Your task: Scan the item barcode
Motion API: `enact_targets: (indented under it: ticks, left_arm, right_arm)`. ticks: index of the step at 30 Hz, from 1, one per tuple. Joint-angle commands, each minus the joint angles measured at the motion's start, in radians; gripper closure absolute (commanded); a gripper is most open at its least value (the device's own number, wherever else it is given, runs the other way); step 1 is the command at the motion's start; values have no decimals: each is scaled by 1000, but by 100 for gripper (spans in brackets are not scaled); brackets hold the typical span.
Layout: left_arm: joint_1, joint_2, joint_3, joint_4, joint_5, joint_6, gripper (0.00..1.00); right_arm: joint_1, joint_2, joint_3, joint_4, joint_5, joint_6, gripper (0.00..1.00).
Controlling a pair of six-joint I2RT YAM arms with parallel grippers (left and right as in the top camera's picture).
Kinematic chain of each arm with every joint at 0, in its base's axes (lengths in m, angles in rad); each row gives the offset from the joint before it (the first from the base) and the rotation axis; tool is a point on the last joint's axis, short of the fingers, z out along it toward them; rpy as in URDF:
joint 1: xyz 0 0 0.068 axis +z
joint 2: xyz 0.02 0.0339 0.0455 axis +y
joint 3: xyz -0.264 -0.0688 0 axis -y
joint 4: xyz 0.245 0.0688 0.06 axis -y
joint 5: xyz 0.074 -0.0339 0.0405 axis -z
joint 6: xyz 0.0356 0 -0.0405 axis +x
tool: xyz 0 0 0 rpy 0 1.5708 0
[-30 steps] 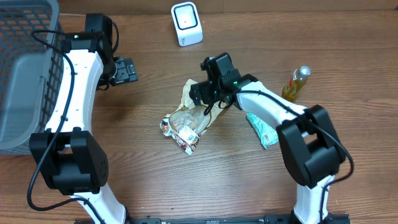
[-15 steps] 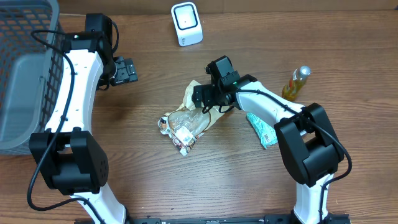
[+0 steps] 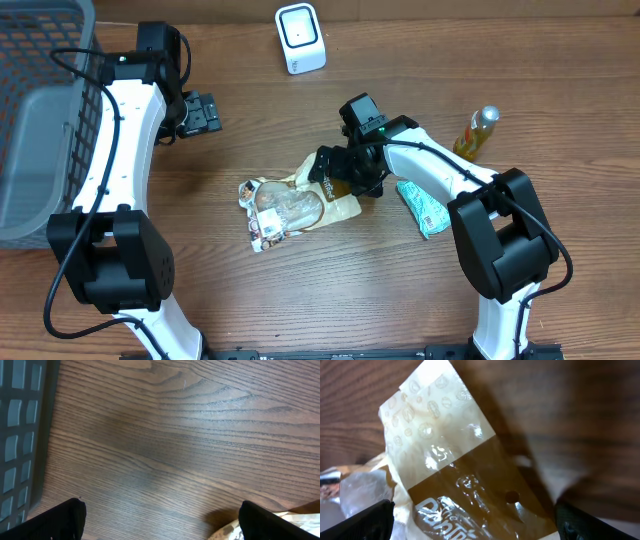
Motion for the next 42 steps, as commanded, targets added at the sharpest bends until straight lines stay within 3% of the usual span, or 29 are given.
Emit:
enact_targets:
  ticks: [1,10,16,42]
  left_arm:
    - [-7,-15,16,1,-13,3,1]
    - [-7,-15,16,1,-13,4,0]
    - [-7,-15,16,1,-13,3,0]
    - [-7,-15,16,1,-13,3,1]
  right_arm:
    - [5,27,-19,-47,-55,38,0]
    - [3,-134,17,-81,-26,-113,0]
    - [1,-152,16,-76,59,-113,0]
    - [1,-152,16,-76,69,-113,0]
